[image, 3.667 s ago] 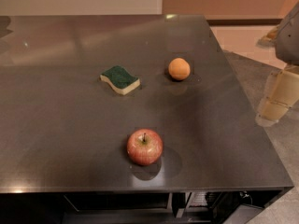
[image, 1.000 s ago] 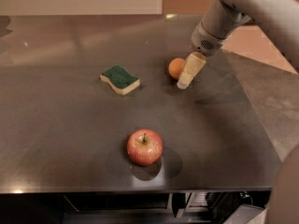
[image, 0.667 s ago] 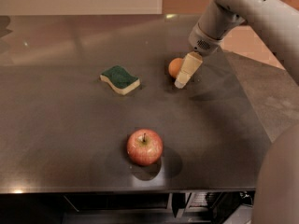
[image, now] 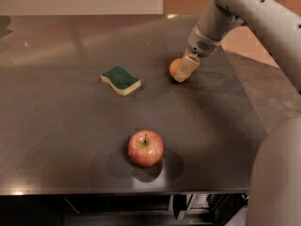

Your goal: Move orange near apple

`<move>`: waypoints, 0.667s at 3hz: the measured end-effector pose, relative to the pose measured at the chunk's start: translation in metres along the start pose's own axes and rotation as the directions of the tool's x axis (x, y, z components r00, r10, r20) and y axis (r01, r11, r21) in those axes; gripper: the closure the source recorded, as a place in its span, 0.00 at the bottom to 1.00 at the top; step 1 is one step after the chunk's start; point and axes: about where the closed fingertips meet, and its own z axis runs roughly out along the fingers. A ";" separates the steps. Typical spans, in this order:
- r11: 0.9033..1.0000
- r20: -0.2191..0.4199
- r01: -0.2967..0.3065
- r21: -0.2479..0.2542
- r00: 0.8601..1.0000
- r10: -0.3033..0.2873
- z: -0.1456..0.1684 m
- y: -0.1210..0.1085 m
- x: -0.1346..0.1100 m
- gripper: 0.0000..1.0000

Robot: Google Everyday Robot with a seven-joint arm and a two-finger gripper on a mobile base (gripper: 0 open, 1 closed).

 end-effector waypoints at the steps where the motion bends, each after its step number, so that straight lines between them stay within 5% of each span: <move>1: 1.000 0.020 0.010 -0.010 1.000 -0.010 -0.007 0.006 -0.001 0.64; 2: 0.998 0.046 0.054 -0.022 0.998 -0.053 -0.029 0.027 0.005 0.88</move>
Offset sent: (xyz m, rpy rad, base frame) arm -0.0689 -0.0172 0.0507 0.0612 -0.0386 0.1185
